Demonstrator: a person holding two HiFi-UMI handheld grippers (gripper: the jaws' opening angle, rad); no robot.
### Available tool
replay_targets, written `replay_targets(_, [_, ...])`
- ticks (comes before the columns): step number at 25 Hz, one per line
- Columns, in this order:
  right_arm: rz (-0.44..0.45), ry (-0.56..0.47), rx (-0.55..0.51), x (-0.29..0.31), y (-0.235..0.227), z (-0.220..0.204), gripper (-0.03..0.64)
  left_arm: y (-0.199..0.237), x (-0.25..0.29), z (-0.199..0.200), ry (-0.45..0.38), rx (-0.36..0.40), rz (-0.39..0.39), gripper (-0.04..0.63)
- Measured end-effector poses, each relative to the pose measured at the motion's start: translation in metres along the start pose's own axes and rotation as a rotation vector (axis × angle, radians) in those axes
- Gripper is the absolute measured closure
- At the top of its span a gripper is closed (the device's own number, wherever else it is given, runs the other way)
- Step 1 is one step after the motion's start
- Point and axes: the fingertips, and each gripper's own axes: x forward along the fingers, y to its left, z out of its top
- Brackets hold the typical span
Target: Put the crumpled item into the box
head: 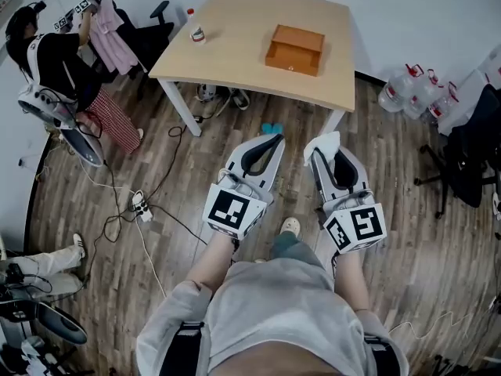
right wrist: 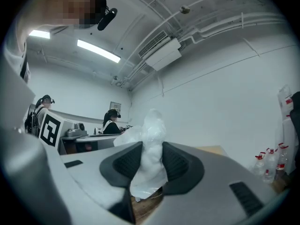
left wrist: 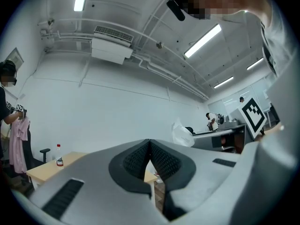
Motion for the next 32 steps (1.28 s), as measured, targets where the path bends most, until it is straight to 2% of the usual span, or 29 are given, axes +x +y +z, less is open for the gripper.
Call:
replay_targets(9, [0.061,0.002,-0.025,0.068,-0.07,0.01,0.492,0.042,0.087,-0.005,-0.013,-0.004,0.054,0.581])
replay_targets(17, [0.098,-0.003,-0.023,0.102,-0.124,0.007,0.492,0.057,0.147,-0.013,-0.028,-0.003,0.098,0.581])
replay_targets(26, [0.123,0.0,0.012,0.12,-0.153,-0.002,0.492,0.069,0.172,-0.027,0.0,0.01,0.149,0.581])
replay_targets(32, [0.107,0.005,0.021,0.137,-0.162,-0.005,0.492,0.078,0.186,-0.035,0.01,0.01,0.127,0.581])
